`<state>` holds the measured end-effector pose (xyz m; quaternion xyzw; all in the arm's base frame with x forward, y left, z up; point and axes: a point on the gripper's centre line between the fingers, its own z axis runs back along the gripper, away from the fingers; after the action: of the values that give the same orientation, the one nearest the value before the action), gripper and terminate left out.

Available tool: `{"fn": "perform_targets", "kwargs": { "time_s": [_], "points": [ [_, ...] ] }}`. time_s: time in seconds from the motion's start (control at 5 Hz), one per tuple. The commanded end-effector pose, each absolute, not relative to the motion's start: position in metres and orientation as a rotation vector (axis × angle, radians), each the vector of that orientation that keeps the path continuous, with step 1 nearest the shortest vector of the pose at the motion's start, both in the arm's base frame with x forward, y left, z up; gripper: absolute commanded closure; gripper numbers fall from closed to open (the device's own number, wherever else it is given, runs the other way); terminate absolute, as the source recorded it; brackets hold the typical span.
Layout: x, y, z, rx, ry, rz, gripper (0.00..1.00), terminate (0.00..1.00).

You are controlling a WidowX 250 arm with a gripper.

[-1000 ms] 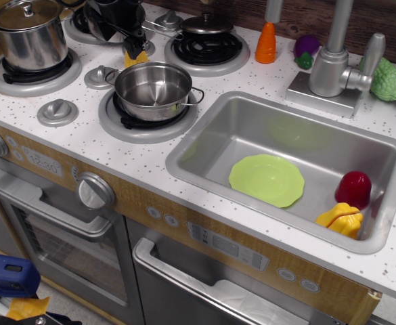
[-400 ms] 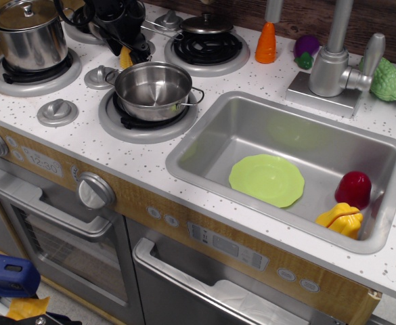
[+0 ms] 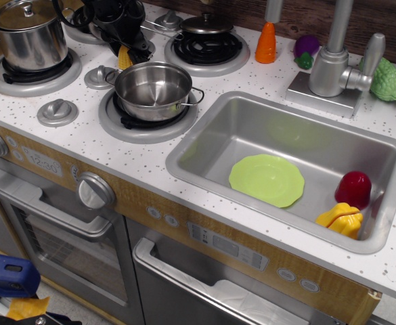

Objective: Put corn in pan which is on stove

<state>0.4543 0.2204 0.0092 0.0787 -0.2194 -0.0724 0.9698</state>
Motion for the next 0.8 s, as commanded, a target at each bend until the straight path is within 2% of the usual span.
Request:
{"fn": "perform_targets", "kwargs": {
  "time_s": [0.0, 0.4, 0.6],
  "points": [
    [0.45, 0.21, 0.095, 0.27, -0.441, -0.141, 1.0, 0.0],
    [0.442, 0.176, 0.142, 0.375, -0.379, -0.083, 1.0, 0.0],
    [0.43, 0.159, 0.142, 0.367, -0.351, -0.021, 1.0, 0.0]
  ]
}}
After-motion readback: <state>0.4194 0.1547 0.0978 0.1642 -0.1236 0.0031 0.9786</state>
